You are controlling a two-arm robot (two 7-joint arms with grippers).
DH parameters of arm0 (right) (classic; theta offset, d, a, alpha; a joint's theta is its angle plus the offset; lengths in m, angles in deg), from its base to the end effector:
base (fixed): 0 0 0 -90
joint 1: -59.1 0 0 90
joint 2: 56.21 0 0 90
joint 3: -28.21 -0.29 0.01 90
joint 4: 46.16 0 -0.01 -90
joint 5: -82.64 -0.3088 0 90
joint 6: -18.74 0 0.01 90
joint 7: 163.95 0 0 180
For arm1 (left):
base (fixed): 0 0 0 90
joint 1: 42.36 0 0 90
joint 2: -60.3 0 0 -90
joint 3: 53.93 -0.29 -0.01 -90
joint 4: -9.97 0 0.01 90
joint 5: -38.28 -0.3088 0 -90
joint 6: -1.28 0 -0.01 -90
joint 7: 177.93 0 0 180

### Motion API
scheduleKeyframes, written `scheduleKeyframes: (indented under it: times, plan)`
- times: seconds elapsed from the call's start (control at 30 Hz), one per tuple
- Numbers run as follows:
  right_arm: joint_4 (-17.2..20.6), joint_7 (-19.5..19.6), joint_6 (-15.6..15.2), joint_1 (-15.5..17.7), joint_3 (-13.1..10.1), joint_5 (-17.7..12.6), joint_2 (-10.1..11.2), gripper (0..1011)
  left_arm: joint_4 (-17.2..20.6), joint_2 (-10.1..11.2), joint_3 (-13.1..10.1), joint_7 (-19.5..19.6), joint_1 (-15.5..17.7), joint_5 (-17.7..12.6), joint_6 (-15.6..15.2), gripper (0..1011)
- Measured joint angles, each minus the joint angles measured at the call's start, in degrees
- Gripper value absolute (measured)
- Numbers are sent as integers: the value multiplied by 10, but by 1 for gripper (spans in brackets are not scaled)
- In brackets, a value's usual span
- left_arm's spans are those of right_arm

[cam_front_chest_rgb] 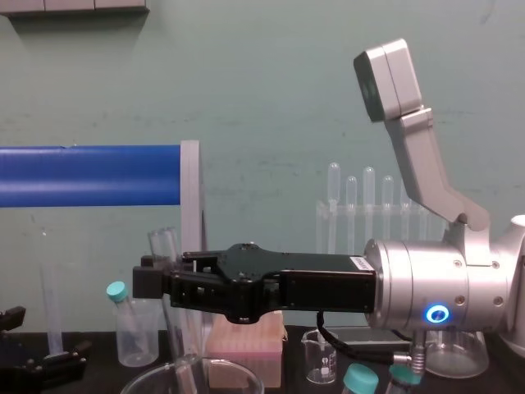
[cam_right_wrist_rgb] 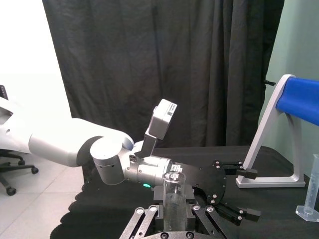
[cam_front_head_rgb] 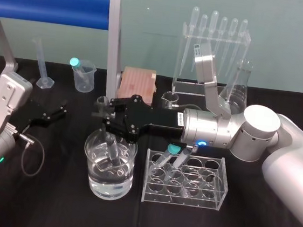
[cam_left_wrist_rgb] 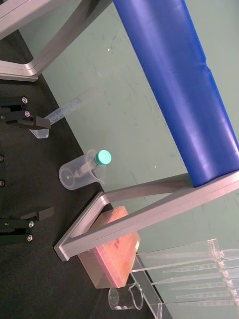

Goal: Hold the test tube with one hand and immerse one end into the beaker, then return it to the test tube rack.

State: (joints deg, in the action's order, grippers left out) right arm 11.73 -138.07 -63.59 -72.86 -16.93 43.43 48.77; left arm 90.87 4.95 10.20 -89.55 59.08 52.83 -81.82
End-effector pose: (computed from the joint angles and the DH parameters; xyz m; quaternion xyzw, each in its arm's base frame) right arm 0.4806 0.0662 -0.2418 0.0207 -0.0113 0.0014 0.9997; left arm 0.3581 0.0827 -0.3022 0.1415 -0.1325 0.5799 0.7913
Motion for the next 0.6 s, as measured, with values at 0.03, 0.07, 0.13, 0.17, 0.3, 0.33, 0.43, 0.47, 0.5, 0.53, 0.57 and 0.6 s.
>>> scheduleKeyframes:
  times: [0.03, 0.07, 0.13, 0.17, 0.3, 0.33, 0.43, 0.47, 0.5, 0.53, 0.57, 0.6]
  plan:
    - [0, 0, 0, 0, 0, 0, 0, 226, 0, 0, 0, 0, 0, 0, 0, 1000]
    - [0, 0, 0, 0, 0, 0, 0, 226, 0, 0, 0, 0, 0, 0, 0, 1000]
    - [0, 0, 0, 0, 0, 0, 0, 226, 0, 0, 0, 0, 0, 0, 0, 1000]
    - [0, 0, 0, 0, 0, 0, 0, 225, 0, 0, 0, 0, 0, 0, 0, 1000]
    - [0, 0, 0, 0, 0, 0, 0, 226, 0, 0, 0, 0, 0, 0, 0, 1000]
    - [0, 0, 0, 0, 0, 0, 0, 225, 0, 0, 0, 0, 0, 0, 0, 1000]
    - [0, 0, 0, 0, 0, 0, 0, 226, 0, 0, 0, 0, 0, 0, 0, 1000]
    - [0, 0, 0, 0, 0, 0, 0, 225, 0, 0, 0, 0, 0, 0, 0, 1000]
    - [0, 0, 0, 0, 0, 0, 0, 225, 0, 0, 0, 0, 0, 0, 0, 1000]
    - [0, 0, 0, 0, 0, 0, 0, 225, 0, 0, 0, 0, 0, 0, 0, 1000]
    - [0, 0, 0, 0, 0, 0, 0, 225, 0, 0, 0, 0, 0, 0, 0, 1000]
    - [0, 0, 0, 0, 0, 0, 0, 226, 0, 0, 0, 0, 0, 0, 0, 1000]
